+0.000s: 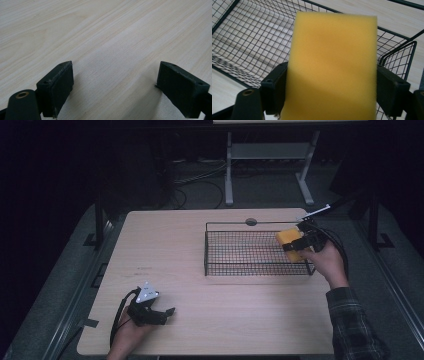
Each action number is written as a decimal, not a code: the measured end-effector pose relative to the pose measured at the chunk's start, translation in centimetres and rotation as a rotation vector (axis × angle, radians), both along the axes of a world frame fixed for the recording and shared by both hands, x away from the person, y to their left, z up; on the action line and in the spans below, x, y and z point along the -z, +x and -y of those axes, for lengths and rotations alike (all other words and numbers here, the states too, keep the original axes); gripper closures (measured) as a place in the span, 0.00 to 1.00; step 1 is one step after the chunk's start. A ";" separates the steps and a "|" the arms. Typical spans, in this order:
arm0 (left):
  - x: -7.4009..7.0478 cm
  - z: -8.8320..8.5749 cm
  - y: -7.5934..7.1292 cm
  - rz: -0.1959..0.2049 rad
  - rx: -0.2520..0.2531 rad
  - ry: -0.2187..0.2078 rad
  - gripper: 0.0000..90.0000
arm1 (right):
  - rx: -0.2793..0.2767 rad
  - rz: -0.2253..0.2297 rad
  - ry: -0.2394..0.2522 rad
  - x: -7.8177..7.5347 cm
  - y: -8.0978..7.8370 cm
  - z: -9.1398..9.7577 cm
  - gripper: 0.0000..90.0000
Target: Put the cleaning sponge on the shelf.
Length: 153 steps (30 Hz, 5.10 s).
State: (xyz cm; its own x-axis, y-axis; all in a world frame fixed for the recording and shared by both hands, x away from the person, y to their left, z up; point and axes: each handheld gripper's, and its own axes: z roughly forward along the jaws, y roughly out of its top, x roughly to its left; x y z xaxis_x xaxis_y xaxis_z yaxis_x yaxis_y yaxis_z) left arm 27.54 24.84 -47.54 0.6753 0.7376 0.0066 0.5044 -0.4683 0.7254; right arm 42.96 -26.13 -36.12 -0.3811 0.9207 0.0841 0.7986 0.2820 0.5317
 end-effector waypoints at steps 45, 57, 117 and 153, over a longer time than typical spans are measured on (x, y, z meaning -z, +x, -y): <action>0.0 0.0 0.0 0.000 0.000 0.000 0.15 | 0.039 -0.091 -0.021 4.2 2.3 0.4 0.23; 0.0 0.0 0.0 0.000 -0.001 0.000 0.15 | 0.030 -0.105 -0.028 4.3 2.3 0.3 0.21; 0.0 0.1 0.1 -0.001 -0.007 -0.001 0.14 | -0.111 0.060 0.046 1.8 -9.4 0.6 0.18; 0.0 0.1 0.1 0.001 -0.005 0.001 0.14 | -0.134 0.165 0.046 9.3 -14.7 2.4 0.12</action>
